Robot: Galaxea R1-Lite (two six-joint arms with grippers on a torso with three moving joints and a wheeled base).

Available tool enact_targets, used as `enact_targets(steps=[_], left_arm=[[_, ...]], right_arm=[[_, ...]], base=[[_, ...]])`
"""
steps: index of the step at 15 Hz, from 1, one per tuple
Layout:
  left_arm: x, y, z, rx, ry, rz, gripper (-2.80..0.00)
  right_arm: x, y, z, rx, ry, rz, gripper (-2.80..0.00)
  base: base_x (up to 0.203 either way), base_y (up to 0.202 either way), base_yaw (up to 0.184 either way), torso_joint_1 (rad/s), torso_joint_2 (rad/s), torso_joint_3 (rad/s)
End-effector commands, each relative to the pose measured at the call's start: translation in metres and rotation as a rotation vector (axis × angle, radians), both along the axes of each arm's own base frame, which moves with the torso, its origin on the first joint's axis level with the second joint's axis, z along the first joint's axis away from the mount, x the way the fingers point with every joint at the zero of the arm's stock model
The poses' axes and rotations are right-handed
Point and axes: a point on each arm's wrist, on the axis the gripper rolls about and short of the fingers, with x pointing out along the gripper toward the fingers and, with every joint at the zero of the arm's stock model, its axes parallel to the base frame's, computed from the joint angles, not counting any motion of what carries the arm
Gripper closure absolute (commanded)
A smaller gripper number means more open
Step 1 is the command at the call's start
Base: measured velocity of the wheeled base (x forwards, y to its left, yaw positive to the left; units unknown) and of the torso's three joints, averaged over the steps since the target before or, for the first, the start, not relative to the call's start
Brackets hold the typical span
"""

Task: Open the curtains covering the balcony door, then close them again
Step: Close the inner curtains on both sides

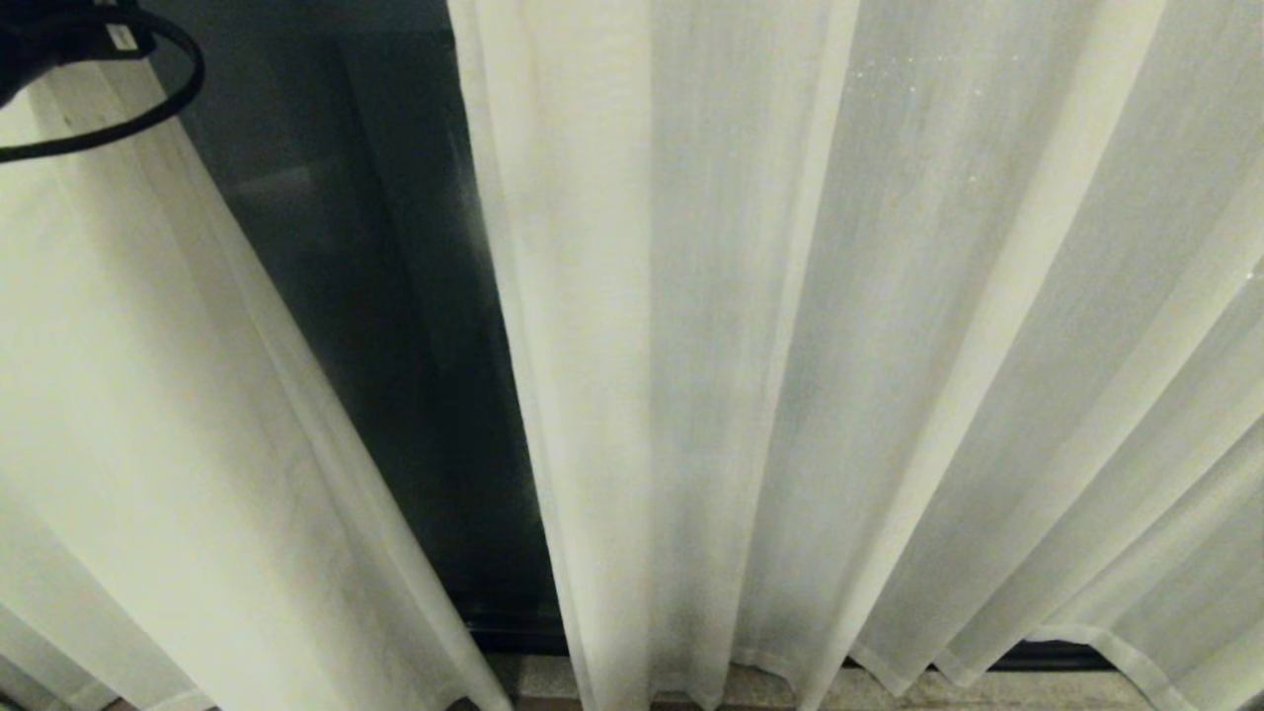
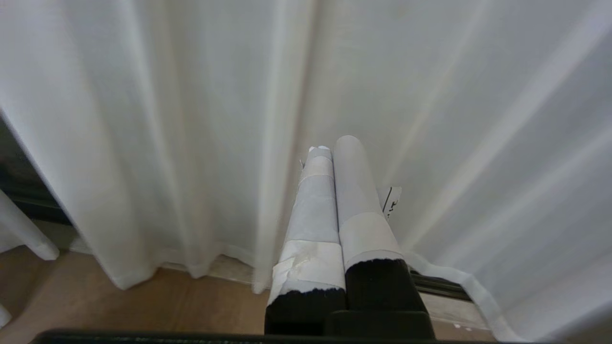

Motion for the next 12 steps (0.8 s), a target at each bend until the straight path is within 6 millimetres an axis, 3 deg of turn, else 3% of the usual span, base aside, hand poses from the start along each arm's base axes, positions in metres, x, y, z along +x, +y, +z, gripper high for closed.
enact_targets(steps=[1, 12], left_arm=[[0.0019, -0.0002, -0.0011, 0.001, 0.003, 0.0, 0.0], [0.0, -0.0005, 0.0003, 0.002, 0.0, 0.001, 0.0]], right_arm=[[0.0001, 0.0, -0.0001, -0.002, 0.002, 0.0, 0.0], [0.0001, 0.0, -0.0001, -0.002, 0.002, 0.0, 0.0]], base=[[0.0, -0.192, 0.001, 0.002, 0.0, 0.002], [0.0, -0.189, 0.002, 0.002, 0.0, 0.002]])
